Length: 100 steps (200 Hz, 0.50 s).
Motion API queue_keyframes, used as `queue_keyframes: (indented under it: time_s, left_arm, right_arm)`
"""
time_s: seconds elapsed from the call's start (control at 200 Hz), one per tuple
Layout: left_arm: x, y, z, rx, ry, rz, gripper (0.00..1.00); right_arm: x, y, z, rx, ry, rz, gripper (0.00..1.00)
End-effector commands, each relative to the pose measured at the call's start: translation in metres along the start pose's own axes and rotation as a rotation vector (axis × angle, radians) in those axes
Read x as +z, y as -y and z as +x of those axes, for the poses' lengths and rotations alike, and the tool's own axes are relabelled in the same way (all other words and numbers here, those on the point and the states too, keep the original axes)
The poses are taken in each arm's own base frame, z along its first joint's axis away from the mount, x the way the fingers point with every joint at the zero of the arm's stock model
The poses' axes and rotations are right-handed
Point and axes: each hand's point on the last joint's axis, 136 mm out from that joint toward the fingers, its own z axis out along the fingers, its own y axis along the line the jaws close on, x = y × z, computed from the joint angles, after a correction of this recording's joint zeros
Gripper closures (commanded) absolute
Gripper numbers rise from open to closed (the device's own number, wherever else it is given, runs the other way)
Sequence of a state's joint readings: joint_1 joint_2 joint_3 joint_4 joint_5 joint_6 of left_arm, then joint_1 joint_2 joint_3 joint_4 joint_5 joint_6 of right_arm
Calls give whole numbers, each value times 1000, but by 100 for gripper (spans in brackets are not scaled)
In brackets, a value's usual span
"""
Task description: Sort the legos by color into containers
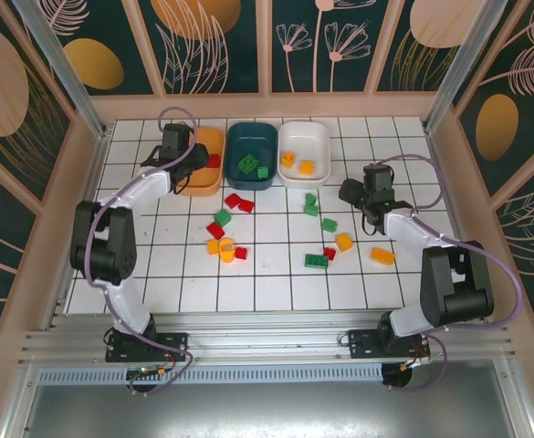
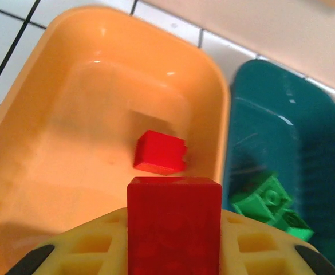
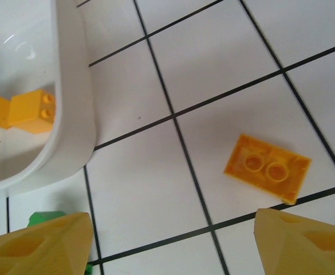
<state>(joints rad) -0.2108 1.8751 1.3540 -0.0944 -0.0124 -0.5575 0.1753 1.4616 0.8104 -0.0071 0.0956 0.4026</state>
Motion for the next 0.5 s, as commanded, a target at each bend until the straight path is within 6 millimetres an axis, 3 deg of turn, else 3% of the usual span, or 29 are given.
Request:
queue_keyframes:
  time_s: [0.0,0.11,0.235,0.37,0.415,0.495]
  left_arm:
    - [31,-12,16,-40,-96,-23,74]
    - [44,-15,16,-33,-108,-49,72]
    - [48,-18,15,-32,-112,-50,62]
    - [49,-15,10,-26,-109,-38,43]
    - [48,-10,7,-27,-108,-20,34]
    - [42,-1,1,-24,-100,19,28]
  right_arm:
    - [5,9,-3,26,-17,27,23]
    - [11,9,20,44,-78,6,24]
    - [11,12,40,36,-129,-2,23]
    - [5,1,62,22,-173,-40,23]
    - [4,2,65,15,-173,-33,24]
    - [3,6,62,9,-154,-9,23]
